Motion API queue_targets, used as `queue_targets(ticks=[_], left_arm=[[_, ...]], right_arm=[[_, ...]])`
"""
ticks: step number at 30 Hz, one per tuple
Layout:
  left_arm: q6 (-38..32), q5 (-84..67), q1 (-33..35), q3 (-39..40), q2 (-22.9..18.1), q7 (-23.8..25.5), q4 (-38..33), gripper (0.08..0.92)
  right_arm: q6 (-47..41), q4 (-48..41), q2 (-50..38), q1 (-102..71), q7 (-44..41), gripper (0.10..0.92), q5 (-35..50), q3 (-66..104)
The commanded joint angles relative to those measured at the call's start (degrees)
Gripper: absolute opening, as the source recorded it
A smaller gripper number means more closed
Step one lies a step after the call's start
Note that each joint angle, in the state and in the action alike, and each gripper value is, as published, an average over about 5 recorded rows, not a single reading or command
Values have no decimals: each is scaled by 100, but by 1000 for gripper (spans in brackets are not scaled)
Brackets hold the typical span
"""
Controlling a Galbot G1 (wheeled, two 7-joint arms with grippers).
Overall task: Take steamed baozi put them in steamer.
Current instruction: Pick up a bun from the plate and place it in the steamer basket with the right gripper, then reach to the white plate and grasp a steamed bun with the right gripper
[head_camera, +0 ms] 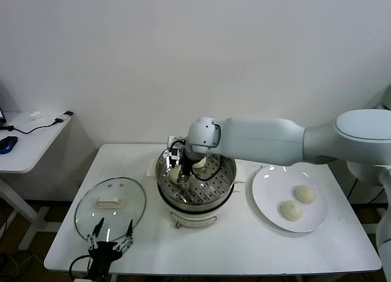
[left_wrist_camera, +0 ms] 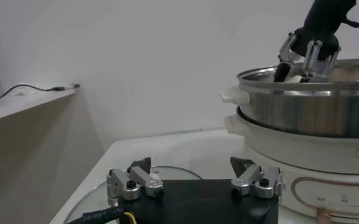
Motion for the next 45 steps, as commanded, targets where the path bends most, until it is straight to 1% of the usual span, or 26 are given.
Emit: queue_targets(ticks=[1, 6, 9, 12, 16, 19, 22, 26, 33, 45], left_arm=[[13, 30, 12, 14, -21, 2, -66, 823], [35, 40, 19, 15, -28, 9, -124, 823], [50, 36, 10, 21, -27, 17, -156, 823], [60, 30, -12, 18, -9, 26, -159, 823], [66, 21, -37, 11, 19, 35, -143, 823], [65, 8, -40, -9, 33, 38, -141, 823], [65, -12, -50, -42, 45, 37, -140, 823], [74, -12, -71, -67, 66, 41, -134, 823], [88, 2, -129, -94, 66, 51, -99, 823], [97, 29, -157, -117, 90, 49, -12, 823]], right_arm=[[1088, -43, -622, 894, -1297, 806, -399, -3], [1862, 132, -1823, 1788, -2642, 822, -293, -306], [2197, 282, -2676, 2256, -3270, 823, -602, -843], [2437, 490, -3480, 2541, -3618, 823, -1075, -1518], [2566, 757, -4182, 2488, -3648, 823, -1797, -2190], [2401, 977, -4561, 2099, -3316, 823, -2168, -2326], [2159, 1102, -4874, 1447, -2983, 823, -2422, -2030], [1947, 975, -5039, 388, -2703, 823, -2786, -1145], [1633, 611, -4866, -826, -2266, 823, -3266, -272], [1256, 130, -4364, -2242, -1824, 823, -3395, 825]])
